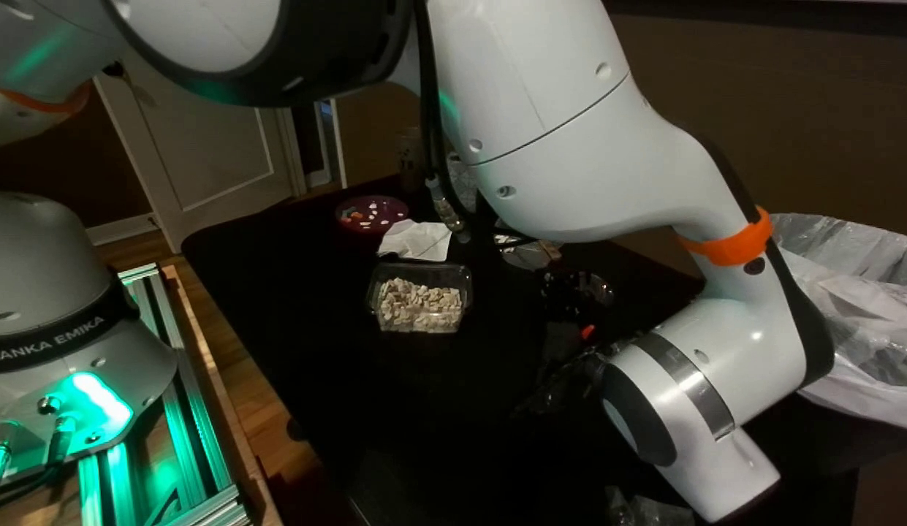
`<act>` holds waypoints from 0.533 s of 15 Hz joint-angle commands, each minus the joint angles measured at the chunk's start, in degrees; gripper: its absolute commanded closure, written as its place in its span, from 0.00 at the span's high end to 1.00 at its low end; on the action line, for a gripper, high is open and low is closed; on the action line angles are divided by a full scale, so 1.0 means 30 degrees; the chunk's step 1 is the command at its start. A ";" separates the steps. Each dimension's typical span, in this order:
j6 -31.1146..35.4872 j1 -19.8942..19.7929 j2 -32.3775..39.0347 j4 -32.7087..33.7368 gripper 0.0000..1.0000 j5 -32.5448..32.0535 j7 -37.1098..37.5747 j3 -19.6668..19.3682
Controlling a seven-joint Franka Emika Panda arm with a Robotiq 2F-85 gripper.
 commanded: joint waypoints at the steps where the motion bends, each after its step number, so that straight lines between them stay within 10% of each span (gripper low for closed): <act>1: 0.1045 -0.0107 -0.0386 -0.1162 0.01 0.2098 -0.0610 -0.0217; 8: 0.2838 0.0201 -0.1305 -0.3042 0.01 0.5219 -0.1939 -0.0902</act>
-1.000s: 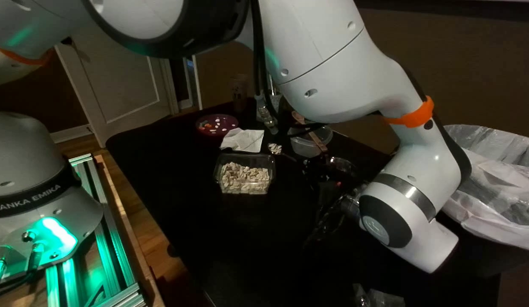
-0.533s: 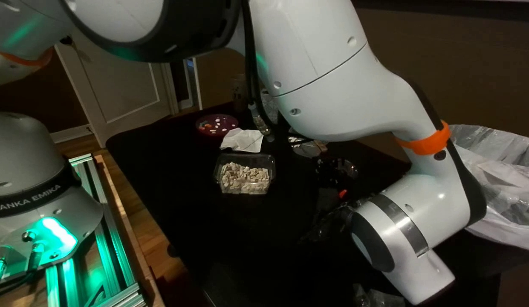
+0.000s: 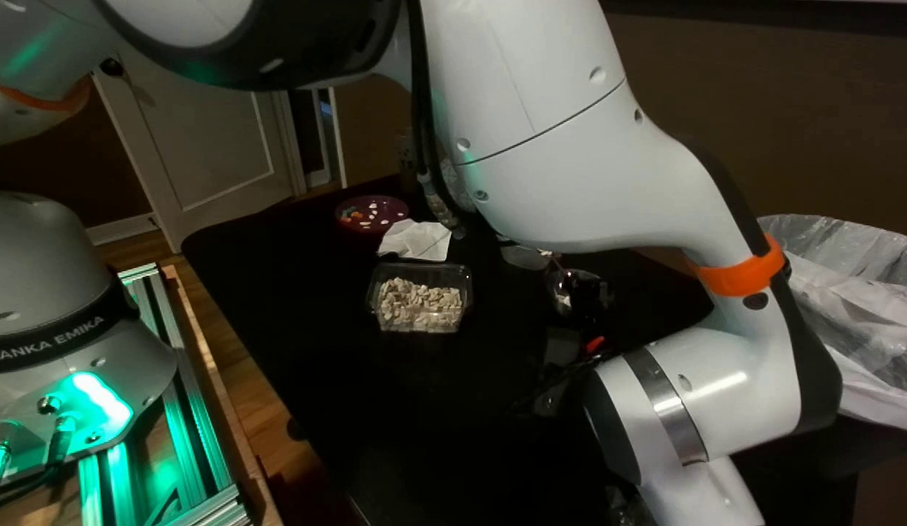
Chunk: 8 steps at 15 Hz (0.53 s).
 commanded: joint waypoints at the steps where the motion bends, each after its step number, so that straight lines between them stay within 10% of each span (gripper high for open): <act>1: 0.1107 0.0310 -0.1034 -0.1836 0.01 0.1729 -0.1139 -0.0505; 8: 0.2457 0.0951 -0.2400 -0.4126 0.01 0.4123 -0.3401 -0.1333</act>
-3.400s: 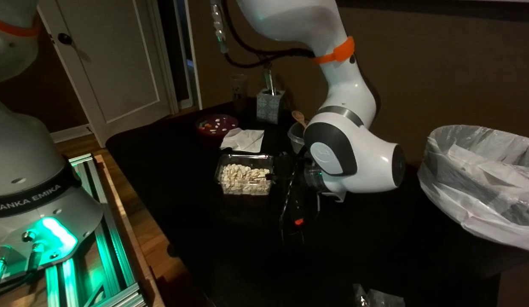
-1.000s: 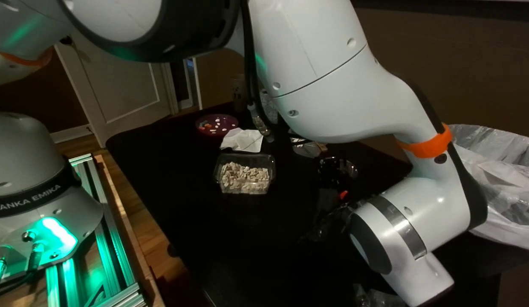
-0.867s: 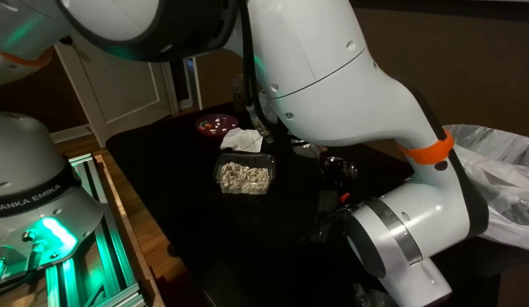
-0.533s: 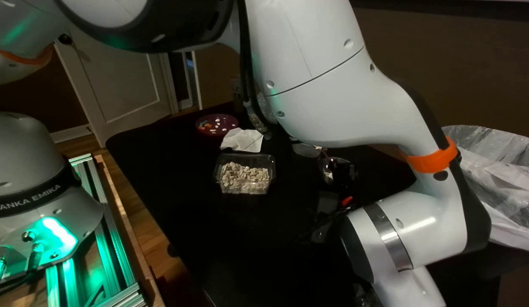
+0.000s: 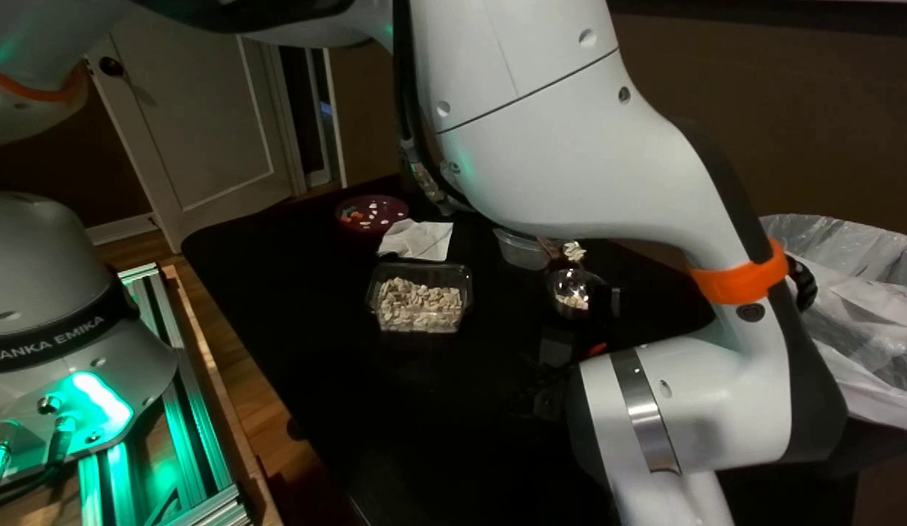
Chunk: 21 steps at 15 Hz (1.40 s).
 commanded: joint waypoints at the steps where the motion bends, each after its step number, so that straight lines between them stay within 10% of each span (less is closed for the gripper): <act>1: 0.1327 0.0865 -0.1378 -0.2218 0.01 0.1524 -0.2471 -0.0729; 21: 0.9759 0.6536 -0.6899 -0.9094 0.01 0.6787 -1.5027 -0.3678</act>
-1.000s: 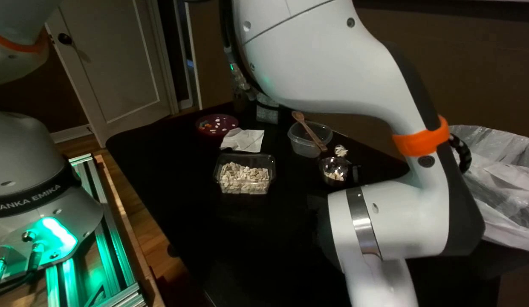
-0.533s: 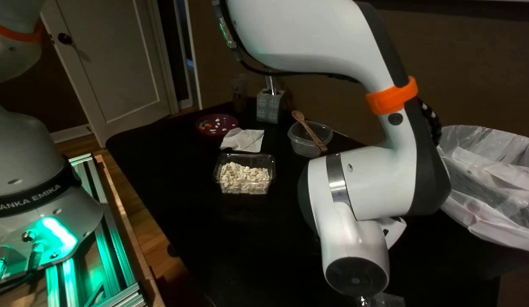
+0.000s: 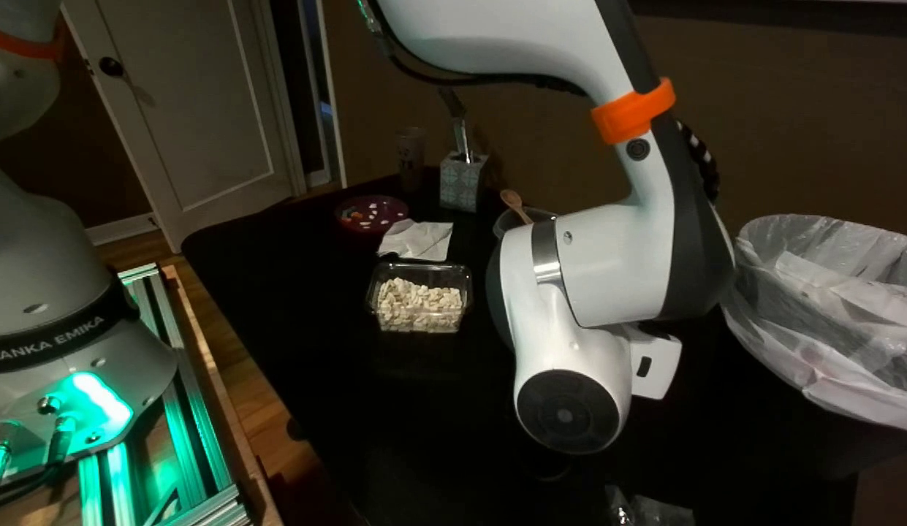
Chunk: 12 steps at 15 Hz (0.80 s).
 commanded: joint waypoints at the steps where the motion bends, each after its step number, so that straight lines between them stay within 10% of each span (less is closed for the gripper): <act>1: 0.0425 0.0605 -0.1251 -0.1424 0.01 0.0979 -0.1847 -0.0479; 12: 0.1215 0.1116 -0.1957 -0.2225 0.01 0.0898 -0.3475 -0.0782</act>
